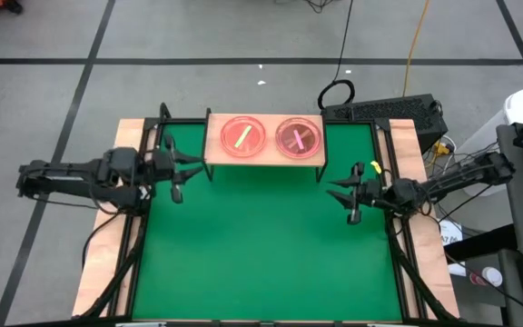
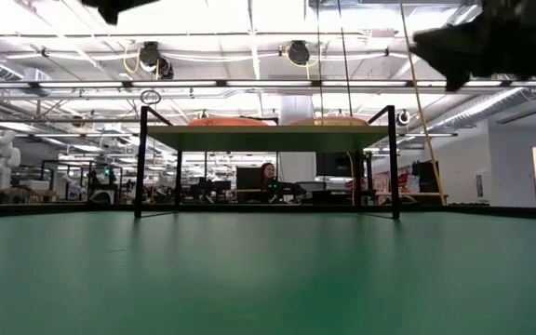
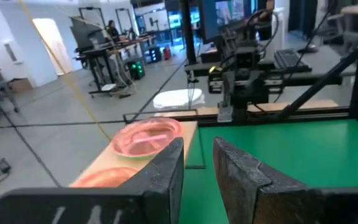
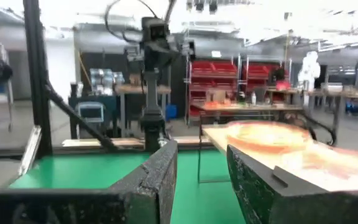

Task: Place and stack plates onto a shelf
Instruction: Return to Home Position

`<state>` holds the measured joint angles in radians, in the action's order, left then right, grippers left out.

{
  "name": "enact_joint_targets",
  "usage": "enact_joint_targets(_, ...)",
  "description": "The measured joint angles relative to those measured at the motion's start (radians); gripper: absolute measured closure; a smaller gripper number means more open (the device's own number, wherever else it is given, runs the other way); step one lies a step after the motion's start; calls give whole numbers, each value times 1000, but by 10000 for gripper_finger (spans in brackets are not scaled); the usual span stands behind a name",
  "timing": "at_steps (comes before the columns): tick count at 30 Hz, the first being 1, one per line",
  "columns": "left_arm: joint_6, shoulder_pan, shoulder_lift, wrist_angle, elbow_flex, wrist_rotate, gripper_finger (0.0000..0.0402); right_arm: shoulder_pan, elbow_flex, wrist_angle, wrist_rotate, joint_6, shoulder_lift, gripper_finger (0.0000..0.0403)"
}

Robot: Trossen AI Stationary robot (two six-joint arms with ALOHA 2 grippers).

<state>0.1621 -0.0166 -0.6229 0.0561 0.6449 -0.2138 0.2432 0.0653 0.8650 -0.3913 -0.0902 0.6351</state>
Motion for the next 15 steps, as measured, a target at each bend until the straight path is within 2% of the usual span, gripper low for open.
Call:
enact_joint_targets(2,-8,-6,15,-79,-70,1,309,0,-46,76,-3,7,4,277)
enact_joint_targets(4,-13,-8,25,-154,-131,0,309,0,-38,-3,-4,23,-5,277)
enact_joint_targets(11,-40,-7,55,-375,-314,-5,309,-2,-41,-116,-1,77,13,280)
enact_joint_targets(15,-52,-5,96,-425,-386,-7,309,-2,-42,-138,-6,59,14,298)
